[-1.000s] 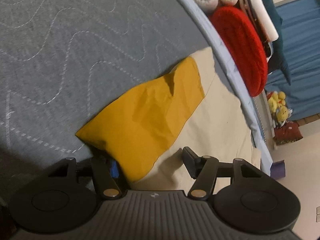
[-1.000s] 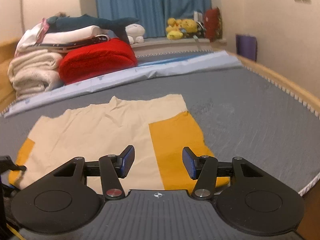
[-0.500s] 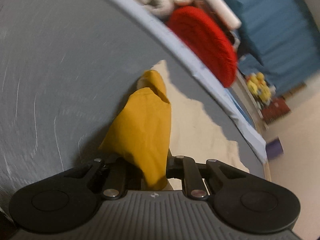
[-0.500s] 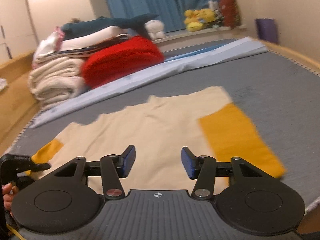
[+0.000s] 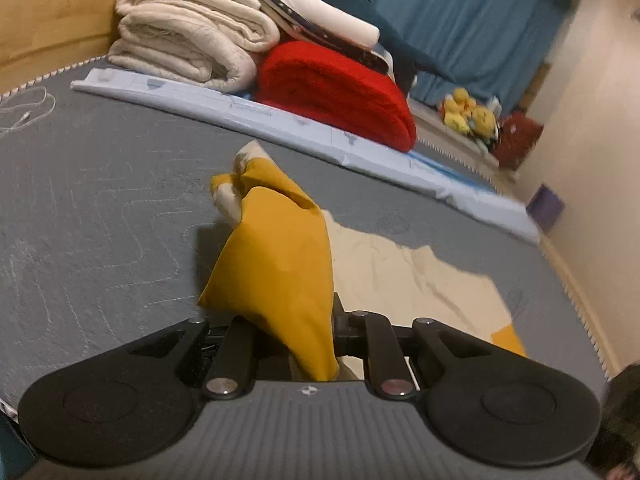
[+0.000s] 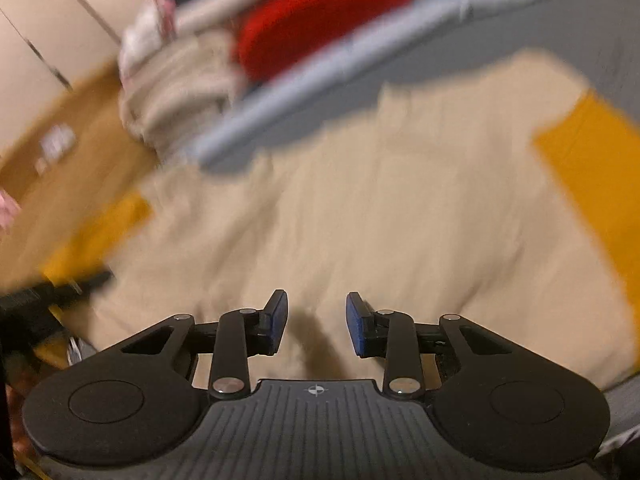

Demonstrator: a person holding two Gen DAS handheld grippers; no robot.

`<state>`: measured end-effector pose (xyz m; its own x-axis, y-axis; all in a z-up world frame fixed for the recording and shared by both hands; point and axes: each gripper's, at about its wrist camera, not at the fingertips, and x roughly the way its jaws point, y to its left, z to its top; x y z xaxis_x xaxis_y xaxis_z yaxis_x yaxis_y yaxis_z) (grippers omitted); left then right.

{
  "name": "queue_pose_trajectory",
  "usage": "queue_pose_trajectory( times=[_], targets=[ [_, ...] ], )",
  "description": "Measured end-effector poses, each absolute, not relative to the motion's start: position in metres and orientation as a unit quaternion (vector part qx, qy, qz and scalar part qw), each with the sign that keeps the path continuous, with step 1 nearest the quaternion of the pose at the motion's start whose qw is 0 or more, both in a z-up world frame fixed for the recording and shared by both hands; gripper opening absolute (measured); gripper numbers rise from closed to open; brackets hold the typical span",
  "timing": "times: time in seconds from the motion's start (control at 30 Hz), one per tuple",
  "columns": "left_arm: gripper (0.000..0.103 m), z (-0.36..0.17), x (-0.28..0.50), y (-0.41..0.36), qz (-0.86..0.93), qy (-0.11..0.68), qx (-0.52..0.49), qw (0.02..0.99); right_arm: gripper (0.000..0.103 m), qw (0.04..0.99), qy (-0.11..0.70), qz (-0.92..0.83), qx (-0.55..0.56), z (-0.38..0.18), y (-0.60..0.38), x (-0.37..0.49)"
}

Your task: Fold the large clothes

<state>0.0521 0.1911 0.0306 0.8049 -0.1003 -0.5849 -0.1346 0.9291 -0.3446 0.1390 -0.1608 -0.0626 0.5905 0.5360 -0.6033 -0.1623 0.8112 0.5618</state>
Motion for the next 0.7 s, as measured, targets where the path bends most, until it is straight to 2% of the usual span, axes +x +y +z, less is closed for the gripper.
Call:
queue_pose_trajectory(
  times=[0.13, 0.23, 0.33, 0.53, 0.7],
  targets=[
    [0.018, 0.027, 0.056, 0.16, 0.008, 0.319, -0.137, 0.938, 0.028, 0.835, 0.478, 0.18, 0.204, -0.099, -0.135, 0.159],
    [0.018, 0.025, 0.06, 0.133, -0.007, 0.31, -0.075, 0.948, 0.026, 0.835, 0.484, 0.179, 0.189, -0.104, -0.125, 0.161],
    [0.018, 0.023, 0.065, 0.126, -0.006, 0.3, -0.059, 0.952, 0.026, 0.846, 0.471, 0.193, 0.162, -0.09, -0.124, 0.154],
    [0.018, 0.021, 0.069, 0.133, 0.006, 0.305, -0.102, 0.947, 0.027, 0.916, 0.349, 0.177, 0.086, -0.032, -0.162, 0.129],
    [0.018, 0.028, 0.073, 0.118, -0.001, 0.295, -0.093, 0.951, 0.037, 0.962, 0.222, 0.158, 0.002, 0.022, -0.229, 0.109]
  ],
)
